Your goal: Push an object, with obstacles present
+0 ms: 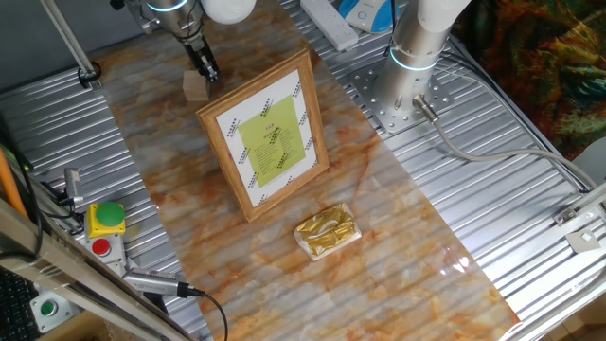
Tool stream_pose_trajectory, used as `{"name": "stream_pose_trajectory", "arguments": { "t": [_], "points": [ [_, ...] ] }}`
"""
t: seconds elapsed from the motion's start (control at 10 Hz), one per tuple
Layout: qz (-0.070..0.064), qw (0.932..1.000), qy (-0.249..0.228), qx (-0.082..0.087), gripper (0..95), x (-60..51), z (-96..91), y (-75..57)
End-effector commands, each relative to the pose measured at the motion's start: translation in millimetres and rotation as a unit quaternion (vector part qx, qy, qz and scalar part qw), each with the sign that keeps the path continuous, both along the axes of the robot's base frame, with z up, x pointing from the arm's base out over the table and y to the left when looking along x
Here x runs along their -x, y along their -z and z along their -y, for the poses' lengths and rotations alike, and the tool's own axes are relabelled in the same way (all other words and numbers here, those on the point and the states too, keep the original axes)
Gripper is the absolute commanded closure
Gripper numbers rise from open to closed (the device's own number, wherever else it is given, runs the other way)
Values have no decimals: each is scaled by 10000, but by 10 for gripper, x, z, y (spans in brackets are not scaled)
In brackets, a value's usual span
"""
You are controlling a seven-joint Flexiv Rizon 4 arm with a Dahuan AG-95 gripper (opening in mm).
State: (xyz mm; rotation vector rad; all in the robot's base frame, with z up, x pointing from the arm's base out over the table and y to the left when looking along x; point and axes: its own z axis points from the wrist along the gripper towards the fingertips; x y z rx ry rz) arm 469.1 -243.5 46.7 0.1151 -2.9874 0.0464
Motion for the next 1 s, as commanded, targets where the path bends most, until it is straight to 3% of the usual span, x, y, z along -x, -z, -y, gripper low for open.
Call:
{"name": "stream_pose_trajectory", "arguments": {
  "t": [0.1,0.5,0.8,1.0],
  "points": [
    [9,10000,17,0,950,3,1,2],
    [44,10000,-1,-9,950,3,1,2],
    [151,9999,-8,15,950,3,1,2],
    [171,9997,-74,151,950,3,1,2]
  ]
}}
